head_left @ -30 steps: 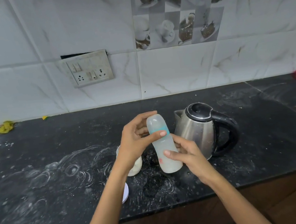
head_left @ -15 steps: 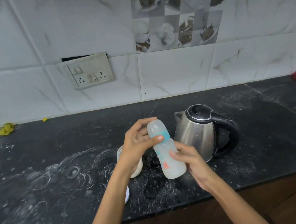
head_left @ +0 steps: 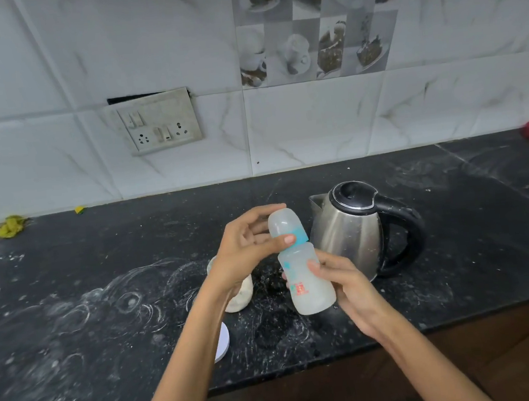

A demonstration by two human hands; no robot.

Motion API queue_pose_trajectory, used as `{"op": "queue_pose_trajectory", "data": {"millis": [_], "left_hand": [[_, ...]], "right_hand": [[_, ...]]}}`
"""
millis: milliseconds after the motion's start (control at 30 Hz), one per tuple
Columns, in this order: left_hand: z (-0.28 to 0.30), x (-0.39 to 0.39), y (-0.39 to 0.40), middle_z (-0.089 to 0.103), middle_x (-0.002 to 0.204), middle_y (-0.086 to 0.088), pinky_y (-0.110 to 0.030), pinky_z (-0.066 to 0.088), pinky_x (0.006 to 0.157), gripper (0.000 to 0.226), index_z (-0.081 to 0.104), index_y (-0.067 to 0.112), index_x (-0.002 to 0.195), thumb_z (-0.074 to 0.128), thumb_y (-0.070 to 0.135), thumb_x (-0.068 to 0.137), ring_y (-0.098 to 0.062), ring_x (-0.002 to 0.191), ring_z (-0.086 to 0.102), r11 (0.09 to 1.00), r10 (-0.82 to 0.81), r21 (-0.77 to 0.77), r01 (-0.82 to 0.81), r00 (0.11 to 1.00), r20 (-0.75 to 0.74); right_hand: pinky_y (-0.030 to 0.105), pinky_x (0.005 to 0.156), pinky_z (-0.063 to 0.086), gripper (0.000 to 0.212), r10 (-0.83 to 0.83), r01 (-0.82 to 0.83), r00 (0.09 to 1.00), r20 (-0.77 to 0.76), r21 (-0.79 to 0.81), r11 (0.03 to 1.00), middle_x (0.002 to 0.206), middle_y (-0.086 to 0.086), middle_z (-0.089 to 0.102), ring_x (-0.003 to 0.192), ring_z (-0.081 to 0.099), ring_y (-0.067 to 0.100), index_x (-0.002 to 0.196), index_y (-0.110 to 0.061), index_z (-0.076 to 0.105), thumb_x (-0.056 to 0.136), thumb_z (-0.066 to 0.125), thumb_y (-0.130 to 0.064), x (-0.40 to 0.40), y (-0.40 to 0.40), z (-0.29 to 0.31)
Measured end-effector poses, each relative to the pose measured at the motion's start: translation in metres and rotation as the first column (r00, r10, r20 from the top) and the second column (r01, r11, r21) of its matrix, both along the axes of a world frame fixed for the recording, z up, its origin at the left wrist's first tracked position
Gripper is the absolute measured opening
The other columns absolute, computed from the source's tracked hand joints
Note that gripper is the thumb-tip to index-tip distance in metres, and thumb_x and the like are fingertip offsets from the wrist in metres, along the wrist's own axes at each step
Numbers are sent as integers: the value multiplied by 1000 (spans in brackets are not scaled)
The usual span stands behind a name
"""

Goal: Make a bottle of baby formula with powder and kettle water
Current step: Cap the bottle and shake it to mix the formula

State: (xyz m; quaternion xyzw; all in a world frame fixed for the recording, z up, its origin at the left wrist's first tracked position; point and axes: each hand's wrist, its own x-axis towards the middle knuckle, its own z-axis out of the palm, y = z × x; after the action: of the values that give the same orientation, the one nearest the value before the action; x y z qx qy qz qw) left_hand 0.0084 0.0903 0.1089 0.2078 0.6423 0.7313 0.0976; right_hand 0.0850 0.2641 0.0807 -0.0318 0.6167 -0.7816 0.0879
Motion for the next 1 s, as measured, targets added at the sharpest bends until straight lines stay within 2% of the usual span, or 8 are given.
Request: {"op": "queue_pose_trajectory", "data": {"millis": [100, 267, 400, 533, 600, 700, 833, 1000], "left_hand": [[-2, -2, -4, 64, 118, -21, -38, 51, 91, 55, 53, 9, 129, 72, 9, 77, -29, 105, 62, 988, -145, 66, 140, 987, 70], [0, 6, 4, 71, 109, 0, -35, 55, 88, 52, 61, 17, 122, 80, 19, 73, -13, 98, 68, 970, 90, -213, -119, 986, -142], [-1, 13, 15, 72, 102, 3, -27, 56, 81, 45, 66, 16, 113, 82, 15, 71, -11, 94, 69, 967, 198, -128, -219, 967, -164], [-6, 6, 6, 70, 110, -12, -35, 54, 85, 46, 58, 10, 123, 73, 7, 80, -28, 103, 67, 1000, -20, -17, 19, 999, -29], [-9, 6, 3, 68, 115, -12, -35, 53, 88, 47, 54, 10, 129, 67, 6, 85, -28, 108, 65, 996, -85, -27, 84, 996, -15], [-15, 12, 7, 66, 122, -5, -34, 50, 95, 45, 49, 11, 134, 58, 9, 90, -20, 116, 60, 994, -89, -66, 86, 995, -47], [-25, 22, 5, 62, 128, 2, -27, 46, 101, 37, 53, 16, 133, 54, 18, 95, -8, 123, 54, 980, -17, -201, -17, 986, -168], [-29, 41, -2, 73, 102, 4, -23, 51, 84, 31, 71, 16, 109, 70, 29, 80, -8, 97, 67, 956, -10, -290, -37, 987, -160]], "right_hand": [[35, 85, 57, 39, 36, -21, 995, 93, -158, 987, 110, 24, 70, 98, 69, 31, 115, -10, 69, 86, 55, -30, 1, 1, -2], [23, 78, 55, 35, -90, 105, 991, -103, 151, 983, 107, 4, 73, 95, 69, 13, 118, -20, 65, 83, 63, -25, 0, -3, -6], [35, 88, 55, 38, -96, 150, 974, -204, 271, 951, 111, 5, 71, 102, 67, 20, 121, -29, 61, 84, 67, -27, -2, -3, -11], [25, 79, 54, 38, -37, 47, 998, -59, 176, 983, 107, 1, 73, 97, 68, 14, 119, -19, 65, 81, 63, -25, 1, 6, -5], [34, 87, 54, 42, -11, 10, 1000, 9, 159, 987, 113, 2, 72, 105, 67, 18, 122, -20, 65, 81, 64, -28, 3, 9, -7], [51, 95, 50, 52, -34, 34, 994, 100, 11, 999, 111, 7, 73, 106, 67, 28, 129, -19, 55, 79, 68, -19, 3, 7, -14], [48, 74, 60, 54, -62, 99, 984, 166, -228, 969, 109, 4, 71, 102, 70, 25, 128, -26, 49, 81, 73, -13, 5, 7, -11], [39, 62, 61, 75, -284, 266, 949, 135, 137, 954, 116, 8, 64, 99, 70, 20, 129, -25, 39, 67, 81, -30, 9, 6, -1]]}}
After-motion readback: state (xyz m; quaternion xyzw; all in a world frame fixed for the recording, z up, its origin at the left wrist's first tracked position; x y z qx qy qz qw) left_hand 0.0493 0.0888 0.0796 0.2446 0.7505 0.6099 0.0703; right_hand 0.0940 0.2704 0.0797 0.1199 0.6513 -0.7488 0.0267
